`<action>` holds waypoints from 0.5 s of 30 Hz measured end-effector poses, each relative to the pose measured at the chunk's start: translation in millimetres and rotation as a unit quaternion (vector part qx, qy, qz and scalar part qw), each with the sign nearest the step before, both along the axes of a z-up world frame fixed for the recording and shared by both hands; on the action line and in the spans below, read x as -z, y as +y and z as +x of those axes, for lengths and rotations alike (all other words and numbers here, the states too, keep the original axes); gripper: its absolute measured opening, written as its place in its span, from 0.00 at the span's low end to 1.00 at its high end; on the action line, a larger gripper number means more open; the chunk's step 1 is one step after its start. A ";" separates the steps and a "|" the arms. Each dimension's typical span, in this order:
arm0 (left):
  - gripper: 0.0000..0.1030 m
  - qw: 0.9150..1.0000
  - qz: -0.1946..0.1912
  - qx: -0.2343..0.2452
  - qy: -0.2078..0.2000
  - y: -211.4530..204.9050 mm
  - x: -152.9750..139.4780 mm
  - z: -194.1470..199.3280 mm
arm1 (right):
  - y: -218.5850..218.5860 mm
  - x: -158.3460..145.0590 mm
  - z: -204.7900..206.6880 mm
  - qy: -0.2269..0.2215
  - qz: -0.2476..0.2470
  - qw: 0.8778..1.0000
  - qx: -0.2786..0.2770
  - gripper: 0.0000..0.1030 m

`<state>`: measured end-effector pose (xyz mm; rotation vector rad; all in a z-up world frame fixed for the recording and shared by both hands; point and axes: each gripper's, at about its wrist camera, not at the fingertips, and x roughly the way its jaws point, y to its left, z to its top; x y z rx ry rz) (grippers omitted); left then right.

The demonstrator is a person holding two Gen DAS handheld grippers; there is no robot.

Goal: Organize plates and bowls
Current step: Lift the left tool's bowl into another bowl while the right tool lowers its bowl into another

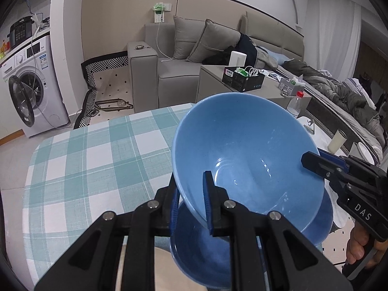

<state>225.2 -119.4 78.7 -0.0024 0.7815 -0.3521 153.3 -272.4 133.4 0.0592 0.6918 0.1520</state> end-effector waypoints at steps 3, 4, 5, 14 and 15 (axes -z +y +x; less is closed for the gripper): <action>0.15 1.000 -0.007 -0.001 0.003 4.2 3.8 -5.9 | 3.5 0.0 -7.8 -0.004 0.003 1.000 0.000 0.19; 0.15 1.000 -0.008 -0.001 0.005 5.2 5.1 -8.2 | 4.9 1.0 -11.0 -0.005 0.004 1.000 -0.001 0.19; 0.15 1.000 -0.009 -0.001 0.005 6.2 6.6 -10.2 | 5.9 2.2 -14.1 -0.005 0.006 1.000 -0.001 0.19; 0.15 1.000 -0.002 -0.007 -0.004 7.5 5.8 -29.2 | 11.1 11.7 -32.6 -0.006 0.015 1.000 0.001 0.21; 0.16 1.000 0.001 -0.008 -0.004 7.1 6.4 -30.5 | 11.1 12.4 -33.1 -0.006 0.018 1.000 0.001 0.21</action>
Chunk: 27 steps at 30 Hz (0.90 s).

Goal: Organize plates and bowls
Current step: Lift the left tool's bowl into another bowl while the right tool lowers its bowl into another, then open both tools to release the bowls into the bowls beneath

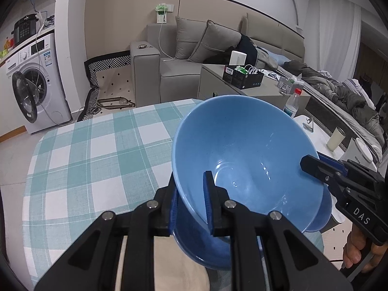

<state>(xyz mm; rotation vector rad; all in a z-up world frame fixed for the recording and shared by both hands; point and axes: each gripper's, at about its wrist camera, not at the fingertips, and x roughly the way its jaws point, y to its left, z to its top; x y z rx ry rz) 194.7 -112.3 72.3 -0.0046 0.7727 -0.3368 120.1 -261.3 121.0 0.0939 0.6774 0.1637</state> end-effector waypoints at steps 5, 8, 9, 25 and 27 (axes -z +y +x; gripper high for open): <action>0.16 1.000 -0.003 -0.001 0.009 1.5 8.5 -4.5 | -3.1 6.2 -6.6 0.002 0.018 1.000 -0.001 0.21; 0.16 1.000 -0.008 -0.003 0.016 3.5 13.3 -6.6 | -1.7 11.4 -9.8 0.003 0.016 1.000 -0.003 0.21; 0.16 1.000 -0.007 -0.005 0.016 3.8 15.1 -7.7 | -1.1 14.2 -10.3 0.003 0.017 1.000 -0.004 0.21; 0.16 0.999 0.013 -0.018 0.032 3.2 33.3 -11.1 | 5.6 41.7 -11.4 0.023 0.003 1.000 -0.014 0.21; 0.16 0.999 0.016 -0.019 0.036 2.5 36.3 -9.9 | 6.0 46.1 -8.4 0.031 0.000 0.999 -0.016 0.22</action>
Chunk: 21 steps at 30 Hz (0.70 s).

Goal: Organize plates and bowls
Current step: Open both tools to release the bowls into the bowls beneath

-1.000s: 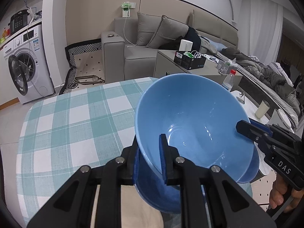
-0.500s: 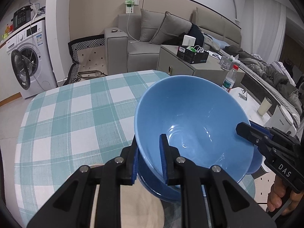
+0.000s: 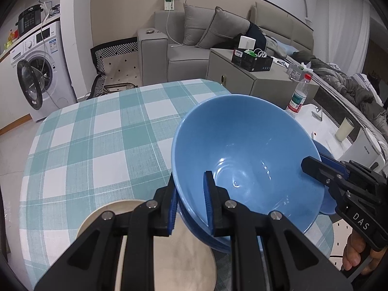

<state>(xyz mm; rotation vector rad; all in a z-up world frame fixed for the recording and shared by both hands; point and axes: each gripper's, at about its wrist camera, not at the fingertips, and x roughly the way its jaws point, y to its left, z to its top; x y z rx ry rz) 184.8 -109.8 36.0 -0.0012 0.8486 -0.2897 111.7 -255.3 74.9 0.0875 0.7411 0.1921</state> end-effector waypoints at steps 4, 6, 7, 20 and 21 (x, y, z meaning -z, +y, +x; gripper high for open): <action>0.16 1.000 0.001 -0.004 0.010 0.4 7.5 3.3 | 0.3 6.9 5.2 0.013 -0.006 1.000 -0.006 0.22; 0.16 1.000 0.001 -0.006 0.013 0.2 10.2 4.4 | 1.1 9.6 5.8 0.015 -0.010 1.000 -0.007 0.22; 0.16 1.000 0.003 -0.005 0.015 -0.6 11.3 4.7 | 1.5 11.2 6.6 0.018 -0.013 1.000 -0.007 0.22; 0.16 1.000 0.009 -0.003 0.030 -3.9 20.9 5.4 | 2.2 19.2 11.5 0.027 -0.026 0.999 -0.004 0.24; 0.17 0.999 0.010 -0.003 0.030 -4.0 21.4 5.2 | 2.8 19.3 11.6 0.029 -0.025 0.999 -0.005 0.25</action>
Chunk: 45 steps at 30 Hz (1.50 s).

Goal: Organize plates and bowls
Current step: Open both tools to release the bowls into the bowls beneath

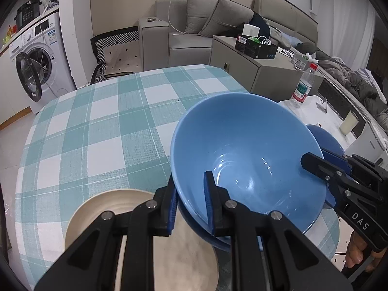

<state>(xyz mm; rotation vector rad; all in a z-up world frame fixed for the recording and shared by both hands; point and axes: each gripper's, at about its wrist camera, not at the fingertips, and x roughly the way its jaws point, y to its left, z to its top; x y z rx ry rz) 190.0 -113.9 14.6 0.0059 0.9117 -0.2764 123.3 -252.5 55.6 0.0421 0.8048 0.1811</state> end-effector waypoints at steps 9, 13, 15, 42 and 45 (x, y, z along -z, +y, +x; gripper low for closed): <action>0.17 1.000 0.005 0.001 0.007 0.7 3.4 0.3 | 2.5 5.4 3.4 0.010 -0.007 1.000 -0.011 0.27; 0.18 1.000 0.009 0.001 0.005 0.5 4.3 -0.6 | 6.5 7.3 3.6 0.010 -0.020 1.000 -0.014 0.27; 0.19 1.000 0.010 0.001 0.005 0.0 4.7 -1.0 | 8.6 8.8 3.8 0.011 -0.026 0.999 -0.015 0.28; 0.42 1.000 0.022 0.018 0.008 -7.4 9.9 -9.6 | 9.3 11.4 2.4 0.005 -0.031 0.999 -0.026 0.49; 0.46 1.000 0.019 0.020 0.005 -8.9 7.5 -12.1 | 9.1 10.0 1.8 0.003 -0.024 0.999 -0.034 0.53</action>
